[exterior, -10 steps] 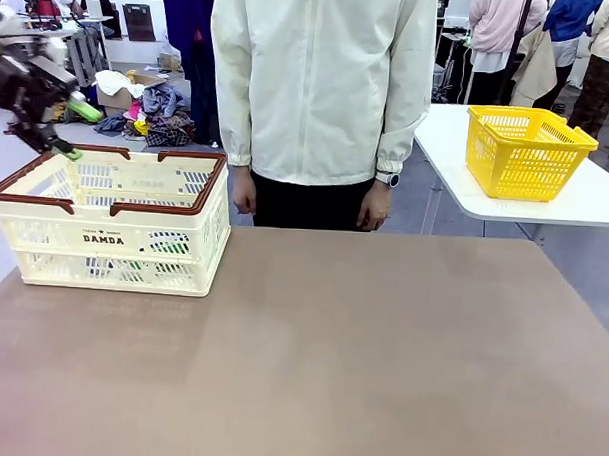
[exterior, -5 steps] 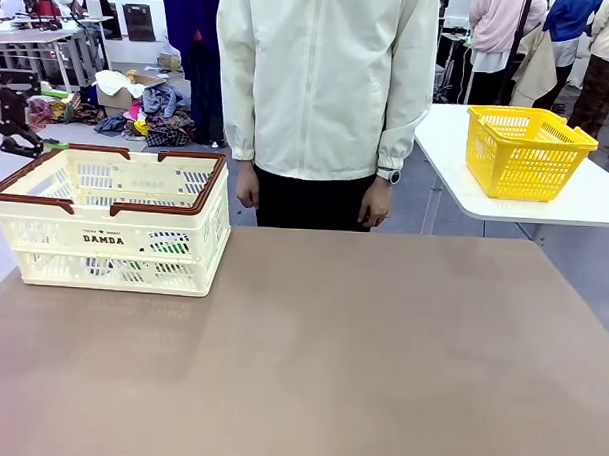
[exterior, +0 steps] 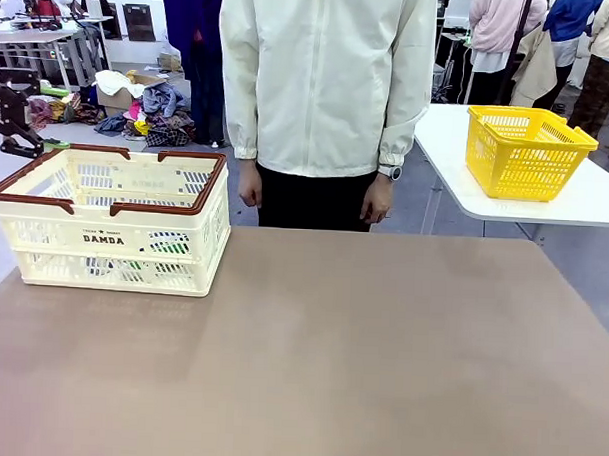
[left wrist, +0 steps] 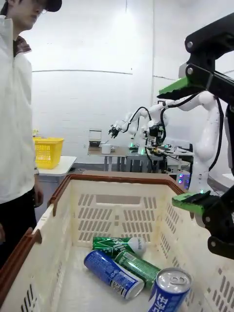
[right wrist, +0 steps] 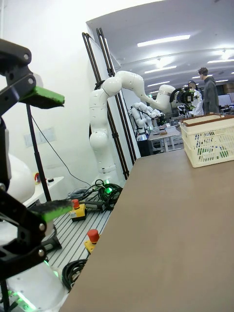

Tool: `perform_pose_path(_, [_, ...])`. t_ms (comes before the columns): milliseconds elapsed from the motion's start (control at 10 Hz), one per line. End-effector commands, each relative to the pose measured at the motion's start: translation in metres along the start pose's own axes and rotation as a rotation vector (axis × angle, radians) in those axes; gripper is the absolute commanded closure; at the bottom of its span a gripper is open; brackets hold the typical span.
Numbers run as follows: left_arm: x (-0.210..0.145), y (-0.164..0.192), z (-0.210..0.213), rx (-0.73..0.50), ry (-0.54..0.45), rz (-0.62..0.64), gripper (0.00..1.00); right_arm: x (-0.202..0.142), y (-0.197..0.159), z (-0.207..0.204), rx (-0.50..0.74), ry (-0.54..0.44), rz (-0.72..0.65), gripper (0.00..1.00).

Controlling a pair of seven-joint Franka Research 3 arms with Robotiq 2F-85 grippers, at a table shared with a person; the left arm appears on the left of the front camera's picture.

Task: Place the drinks into the Shopping basket.
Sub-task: Pick up one drink and place it into the Shopping basket.

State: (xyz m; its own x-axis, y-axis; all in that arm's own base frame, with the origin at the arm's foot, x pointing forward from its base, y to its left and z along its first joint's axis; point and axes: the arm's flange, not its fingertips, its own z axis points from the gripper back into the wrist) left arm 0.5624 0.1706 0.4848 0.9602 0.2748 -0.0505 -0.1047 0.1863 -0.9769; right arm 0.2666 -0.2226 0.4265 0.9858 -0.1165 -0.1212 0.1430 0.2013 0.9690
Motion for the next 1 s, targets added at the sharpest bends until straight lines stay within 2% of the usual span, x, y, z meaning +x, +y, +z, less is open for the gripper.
perform_pose_path(0, [-0.0056,0.0015,0.0018,0.004,0.000,-0.014,0.00,-0.0017,0.0033,0.0003,0.001,0.002,-0.007,0.00])
perform_pose_path(900, [-0.0056,0.0015,0.0018,0.004,0.000,-0.014,0.00,-0.0017,0.0033,0.0003,0.001,0.002,-0.007,0.00])
